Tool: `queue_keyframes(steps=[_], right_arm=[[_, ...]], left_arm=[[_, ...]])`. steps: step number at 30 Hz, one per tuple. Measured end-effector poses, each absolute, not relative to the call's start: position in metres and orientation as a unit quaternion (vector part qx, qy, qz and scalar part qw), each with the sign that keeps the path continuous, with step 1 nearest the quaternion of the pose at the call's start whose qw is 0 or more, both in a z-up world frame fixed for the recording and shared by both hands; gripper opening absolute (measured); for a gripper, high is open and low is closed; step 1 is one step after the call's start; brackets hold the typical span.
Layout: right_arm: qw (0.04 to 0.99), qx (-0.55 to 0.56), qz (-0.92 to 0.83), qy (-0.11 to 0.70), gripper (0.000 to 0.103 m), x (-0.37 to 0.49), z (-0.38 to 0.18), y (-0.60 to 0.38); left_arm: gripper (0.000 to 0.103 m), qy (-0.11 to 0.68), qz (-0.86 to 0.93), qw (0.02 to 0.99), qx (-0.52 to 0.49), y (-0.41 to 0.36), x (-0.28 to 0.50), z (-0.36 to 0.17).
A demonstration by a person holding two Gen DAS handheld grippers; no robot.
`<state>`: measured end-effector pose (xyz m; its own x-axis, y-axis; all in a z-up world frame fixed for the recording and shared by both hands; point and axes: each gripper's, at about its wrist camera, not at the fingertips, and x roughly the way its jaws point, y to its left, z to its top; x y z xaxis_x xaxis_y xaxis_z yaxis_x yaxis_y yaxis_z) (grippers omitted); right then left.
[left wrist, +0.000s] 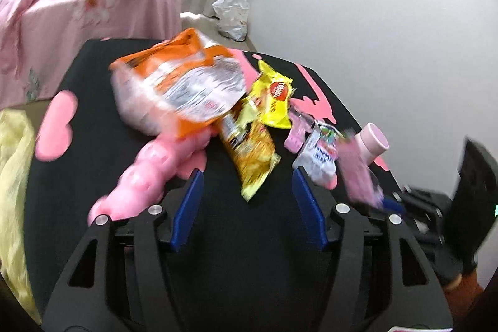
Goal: Collect trash
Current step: 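Grasp the pink candy stick with the right tool while the left grasps the yellow snack bag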
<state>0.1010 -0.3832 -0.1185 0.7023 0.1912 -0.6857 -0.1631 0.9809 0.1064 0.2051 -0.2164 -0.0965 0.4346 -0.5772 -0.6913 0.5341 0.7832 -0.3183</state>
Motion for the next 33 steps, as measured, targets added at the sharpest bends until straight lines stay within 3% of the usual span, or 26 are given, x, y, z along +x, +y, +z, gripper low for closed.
queue_keyframes(steps=[10,12,15,24,26,28,33], right_arm=[[0.911,0.075,0.047,0.402,0.013,0.069,-0.140,-0.423],[0.913,0.069,0.045,0.400,0.013,0.069,-0.140,-0.423],[0.915,0.062,0.046,0.395,0.013,0.069,-0.138,-0.421],[0.908,0.070,0.050,0.411,0.015,0.070,-0.143,-0.420],[0.906,0.074,0.052,0.414,0.024,0.071,-0.143,-0.420],[0.905,0.090,0.057,0.412,0.040,0.072,-0.142,-0.422],[0.905,0.124,0.070,0.402,0.053,0.064,-0.139,-0.428]], left_arm=[[0.056,0.474,-0.272,0.837,-0.016,-0.266,0.259,-0.116],[0.043,0.481,-0.265,0.836,-0.006,-0.267,0.261,-0.118],[0.036,0.476,-0.276,0.835,0.013,-0.257,0.249,-0.114],[0.035,0.482,-0.320,0.813,0.067,-0.216,0.167,-0.111],[0.035,0.484,-0.329,0.807,0.075,-0.206,0.152,-0.110],[0.035,0.490,-0.335,0.801,0.074,-0.200,0.144,-0.110],[0.039,0.494,-0.340,0.796,0.081,-0.194,0.134,-0.116]])
